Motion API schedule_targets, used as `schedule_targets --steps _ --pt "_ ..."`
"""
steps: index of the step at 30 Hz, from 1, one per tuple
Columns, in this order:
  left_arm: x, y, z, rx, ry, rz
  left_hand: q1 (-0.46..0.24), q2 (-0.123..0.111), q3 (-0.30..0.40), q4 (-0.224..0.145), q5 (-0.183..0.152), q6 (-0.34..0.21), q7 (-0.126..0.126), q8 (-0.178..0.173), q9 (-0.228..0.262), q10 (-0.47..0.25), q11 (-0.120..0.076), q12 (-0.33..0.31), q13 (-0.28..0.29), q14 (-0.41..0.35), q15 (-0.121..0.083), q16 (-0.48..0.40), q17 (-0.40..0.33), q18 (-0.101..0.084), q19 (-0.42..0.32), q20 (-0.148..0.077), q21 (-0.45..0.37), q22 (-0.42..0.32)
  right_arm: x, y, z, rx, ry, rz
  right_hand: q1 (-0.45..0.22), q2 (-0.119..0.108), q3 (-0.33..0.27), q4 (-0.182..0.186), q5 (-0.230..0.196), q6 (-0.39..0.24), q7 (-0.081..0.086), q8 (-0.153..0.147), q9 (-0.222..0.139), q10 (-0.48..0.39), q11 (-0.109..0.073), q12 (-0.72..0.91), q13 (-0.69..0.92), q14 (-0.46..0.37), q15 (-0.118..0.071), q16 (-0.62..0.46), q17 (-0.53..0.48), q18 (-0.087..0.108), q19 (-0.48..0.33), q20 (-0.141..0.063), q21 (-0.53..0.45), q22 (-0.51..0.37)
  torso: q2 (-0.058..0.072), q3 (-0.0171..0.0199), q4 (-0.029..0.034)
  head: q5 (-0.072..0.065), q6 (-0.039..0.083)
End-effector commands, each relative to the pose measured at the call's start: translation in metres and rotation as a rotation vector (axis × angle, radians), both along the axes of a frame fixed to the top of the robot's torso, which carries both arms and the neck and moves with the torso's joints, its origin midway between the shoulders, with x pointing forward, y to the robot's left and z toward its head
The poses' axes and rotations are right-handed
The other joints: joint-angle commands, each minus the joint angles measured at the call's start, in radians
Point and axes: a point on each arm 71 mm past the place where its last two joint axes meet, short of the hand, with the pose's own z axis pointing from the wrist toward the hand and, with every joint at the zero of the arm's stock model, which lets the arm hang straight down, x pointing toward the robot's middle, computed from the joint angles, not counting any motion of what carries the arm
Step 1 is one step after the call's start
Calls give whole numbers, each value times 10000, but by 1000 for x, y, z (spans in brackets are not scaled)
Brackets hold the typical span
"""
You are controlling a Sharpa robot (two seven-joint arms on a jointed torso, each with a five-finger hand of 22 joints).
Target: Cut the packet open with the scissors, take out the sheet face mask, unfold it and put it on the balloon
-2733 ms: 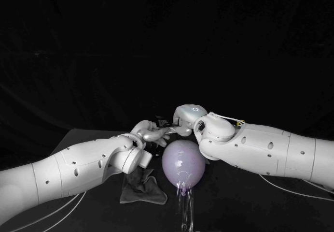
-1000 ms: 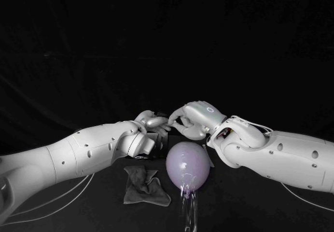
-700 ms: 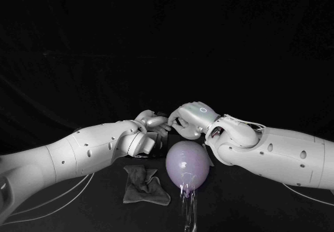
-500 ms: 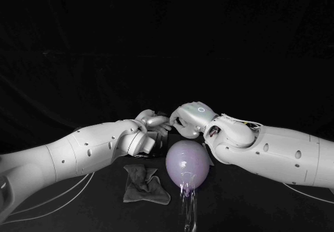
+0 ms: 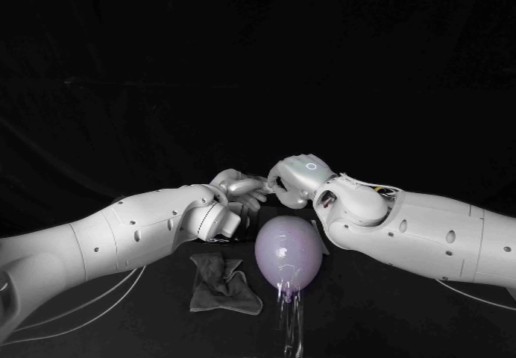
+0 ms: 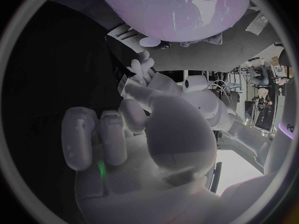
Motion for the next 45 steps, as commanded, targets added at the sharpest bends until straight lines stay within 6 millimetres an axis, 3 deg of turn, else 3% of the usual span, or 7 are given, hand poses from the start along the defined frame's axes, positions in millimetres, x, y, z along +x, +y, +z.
schedule_targets --steps 1,5,12,20,22,35,45 --pt "-2 -5 3 -27 -73 -281 12 136 77 -151 22 44 13 48 6 278 -194 -50 4 34 -59 13 11 126 37 -64 62 18 3 0 -1 -134 -13 -370 -201 -65 -86 125 -46 -192 20 -140 -43 1084 97 3963 3981 1045 82 54 2626 -103 454 61 -111 2267 2 -2 7 -38 3" --pt "-4 -8 4 -52 -171 -360 -60 262 56 -81 -99 -144 128 -71 -43 69 -82 -222 -42 -161 46 -162 -34 98 -90 -29 9 -12 5 2 -2 -77 88 -457 -451 -226 -282 331 -56 -433 94 -316 -130 1023 162 3865 3900 1045 136 54 2626 -95 426 105 -154 2253 2 -11 6 -60 15" --pt "-5 -10 6 -99 -425 -342 399 493 -342 -6 -285 -635 411 -388 -148 -461 195 -679 -72 -672 320 -704 -194 67 -485 194 -308 -201 5 5 -3 -120 197 -519 -362 -302 -291 305 -54 -578 133 -446 -206 937 196 3728 3790 1045 170 54 2626 -80 390 139 -213 2234 -6 -8 17 -86 6" --pt "-6 -9 8 -103 -685 -133 1405 611 -689 -33 -334 -934 657 -596 -202 -1316 523 -1188 -91 -1443 676 -1496 -528 11 -1179 458 -528 -308 6 4 -5 -347 206 -793 -109 -1047 -518 -79 -56 -975 314 -780 -411 741 343 3429 3558 1045 287 54 2626 -44 291 225 -380 2181 2 -6 8 -90 12" --pt "-6 -8 8 -94 -705 -117 1509 600 -695 21 -333 -944 713 -598 -198 -1644 625 -1353 -101 -1689 790 -1742 -644 -19 -1376 536 -645 -368 6 3 -4 -357 176 -839 -38 -1109 -536 -131 -54 -1003 350 -823 -447 715 378 3391 3529 1045 318 54 2626 -42 282 254 -392 2177 4 -4 8 -89 12" --pt "-9 -11 9 24 -751 -301 1943 510 -799 199 -341 -961 822 -538 -150 -2705 871 -1571 -120 -2092 1052 -2409 -1070 38 -1779 836 -913 -550 5 3 -2 -125 -193 -931 82 -1240 -611 -203 -56 -1136 416 -984 -571 666 445 3316 3473 1045 387 54 2626 -43 280 327 -385 2179 -1 0 7 -121 9" --pt "-12 -16 10 87 -887 -606 2140 474 -858 181 -338 -895 928 -491 -138 -3369 1005 -1580 -125 -2140 1148 -2567 -1214 88 -1864 944 -961 -606 5 4 1 306 -445 -828 41 -1117 -611 -83 -51 -1077 423 -999 -611 692 455 3350 3501 1045 398 54 2626 -54 309 362 -327 2196 4 -9 11 -147 9"
